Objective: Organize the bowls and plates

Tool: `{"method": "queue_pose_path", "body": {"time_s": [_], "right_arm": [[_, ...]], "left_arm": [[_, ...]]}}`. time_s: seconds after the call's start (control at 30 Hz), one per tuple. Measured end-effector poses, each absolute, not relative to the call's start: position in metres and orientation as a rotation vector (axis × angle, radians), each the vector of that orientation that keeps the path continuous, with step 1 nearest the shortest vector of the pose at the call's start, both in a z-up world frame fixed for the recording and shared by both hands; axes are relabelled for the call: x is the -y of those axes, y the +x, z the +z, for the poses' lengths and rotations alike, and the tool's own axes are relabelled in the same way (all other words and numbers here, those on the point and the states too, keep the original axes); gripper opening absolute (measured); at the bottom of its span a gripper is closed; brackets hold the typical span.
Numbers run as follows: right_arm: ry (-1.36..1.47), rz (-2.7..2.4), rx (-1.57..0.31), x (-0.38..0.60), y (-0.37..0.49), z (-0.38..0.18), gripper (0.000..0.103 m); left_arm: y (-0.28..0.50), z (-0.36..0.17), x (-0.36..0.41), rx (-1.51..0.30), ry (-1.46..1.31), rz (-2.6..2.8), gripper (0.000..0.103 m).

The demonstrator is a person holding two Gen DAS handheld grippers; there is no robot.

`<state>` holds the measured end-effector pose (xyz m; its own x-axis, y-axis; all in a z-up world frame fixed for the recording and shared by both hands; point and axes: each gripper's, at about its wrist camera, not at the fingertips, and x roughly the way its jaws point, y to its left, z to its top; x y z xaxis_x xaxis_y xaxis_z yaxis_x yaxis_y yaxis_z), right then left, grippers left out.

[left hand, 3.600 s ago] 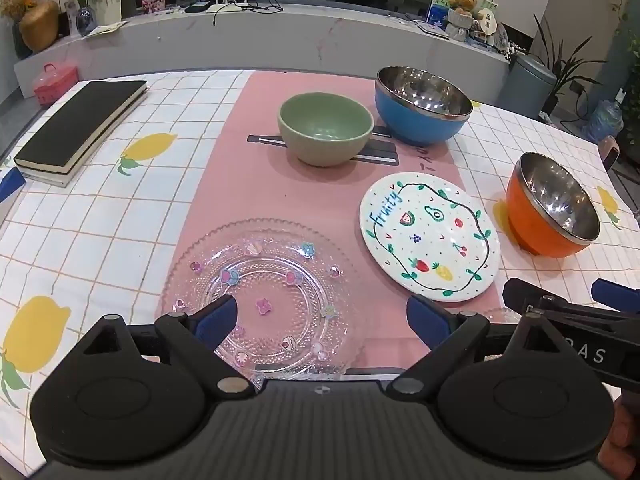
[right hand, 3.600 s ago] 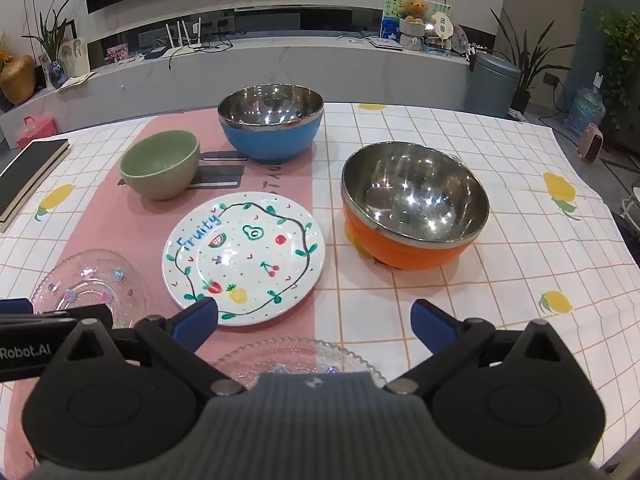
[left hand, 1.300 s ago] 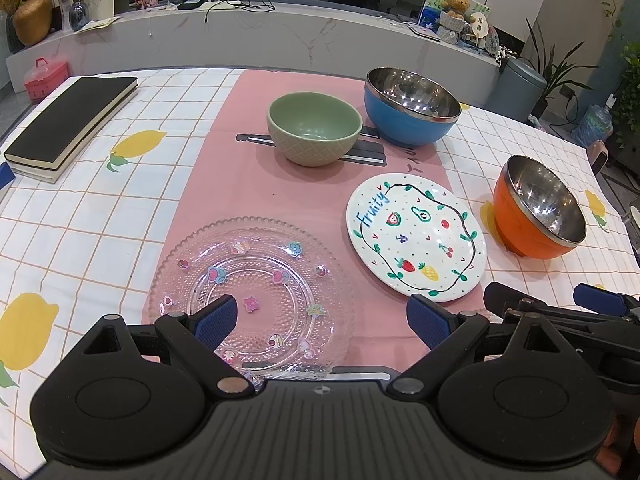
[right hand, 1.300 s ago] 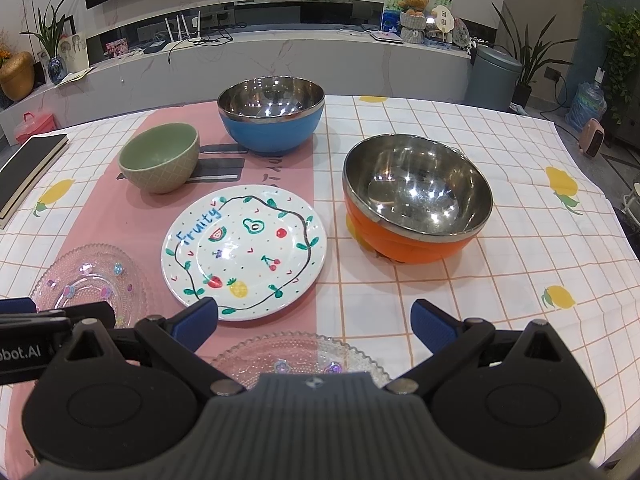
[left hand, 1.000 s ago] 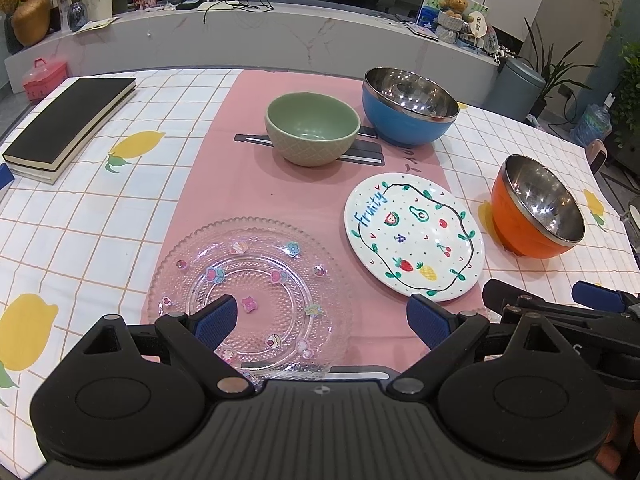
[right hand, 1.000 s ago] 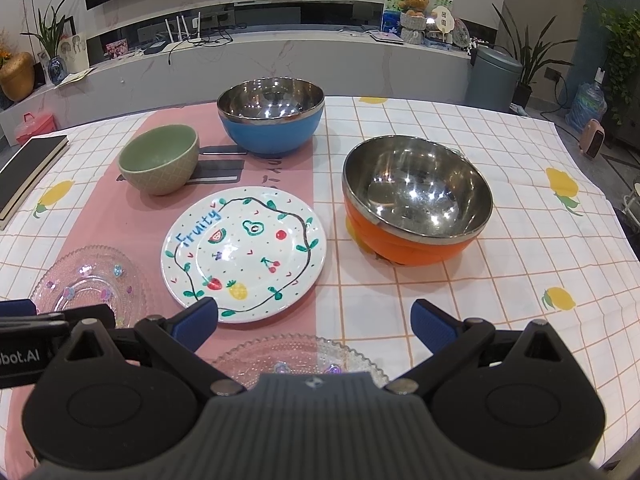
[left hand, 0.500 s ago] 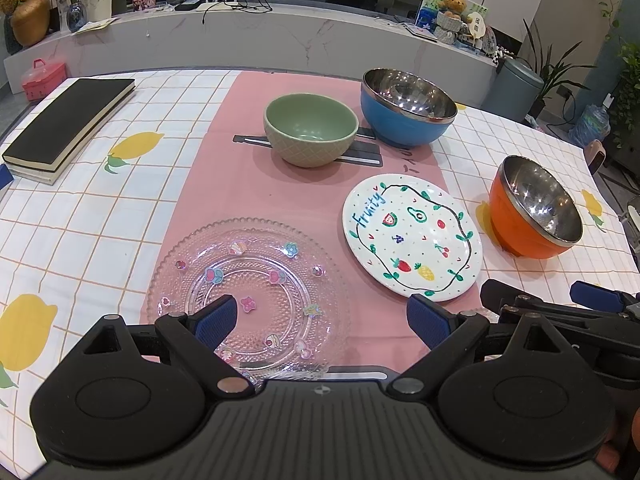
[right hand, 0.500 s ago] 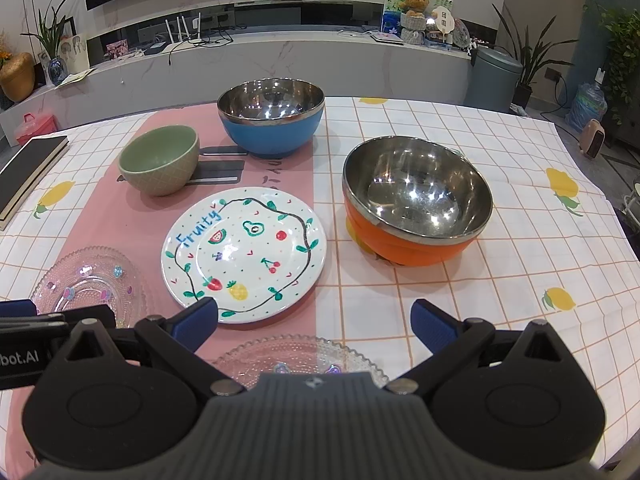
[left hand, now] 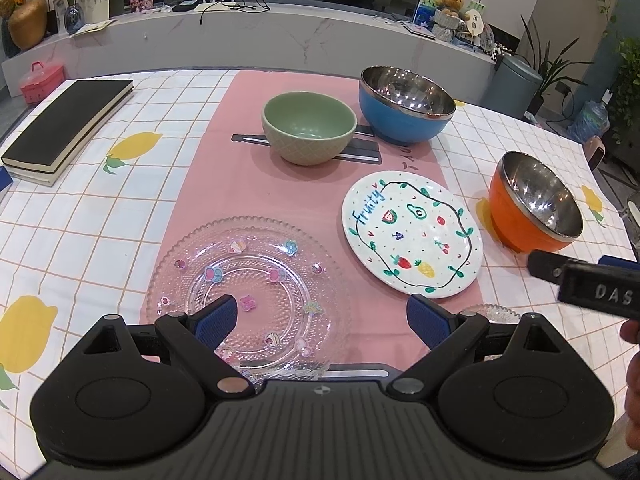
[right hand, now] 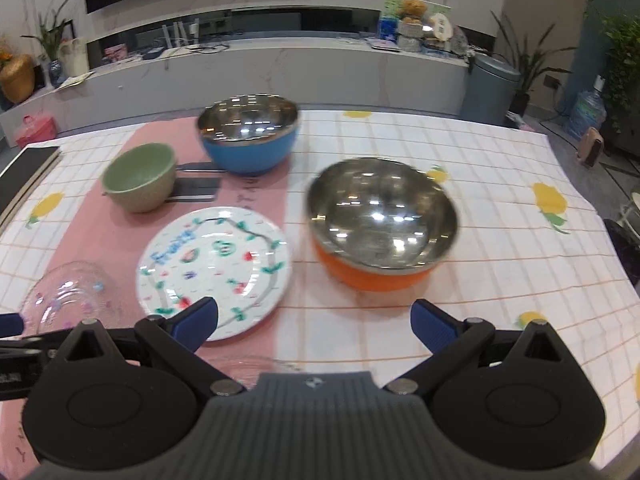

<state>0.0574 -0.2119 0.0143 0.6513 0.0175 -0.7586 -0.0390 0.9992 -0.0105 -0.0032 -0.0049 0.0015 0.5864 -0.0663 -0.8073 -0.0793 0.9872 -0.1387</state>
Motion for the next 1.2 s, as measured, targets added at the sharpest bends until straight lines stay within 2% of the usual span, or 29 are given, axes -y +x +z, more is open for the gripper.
{"method": "queue_pose_path", "body": {"time_s": [0.7,0.77,0.83,0.87,1.07,1.17,1.2], "right_arm": [[0.159,0.156,-0.859,0.254,0.065,0.04,0.1],[0.211,0.177,-0.866,0.263,0.065,0.041,0.096],[0.235,0.183,-0.867,0.27,0.066,0.042,0.081],[0.241,0.176,-0.861,0.274,0.067,0.043,0.078],[0.288,0.139,-0.827,0.293,0.078,0.05,0.076],[0.275,0.111,-0.82,0.297,0.087,0.049,0.074],[0.287,0.117,-0.821,0.3,0.091,0.048,0.07]], "left_arm": [[0.004,0.031,-0.008,-0.854,-0.157,0.042,0.103],[0.004,0.029,-0.008,-0.864,-0.146,0.046,0.103],[0.006,0.028,-0.005,-0.883,-0.151,0.028,0.101],[0.009,0.029,-0.002,-0.892,-0.15,0.013,0.099],[0.028,0.04,0.027,-0.902,-0.151,-0.117,0.085],[0.046,0.045,0.047,-0.894,-0.132,-0.16,0.084],[0.052,0.046,0.054,-0.886,-0.116,-0.169,0.084]]}}
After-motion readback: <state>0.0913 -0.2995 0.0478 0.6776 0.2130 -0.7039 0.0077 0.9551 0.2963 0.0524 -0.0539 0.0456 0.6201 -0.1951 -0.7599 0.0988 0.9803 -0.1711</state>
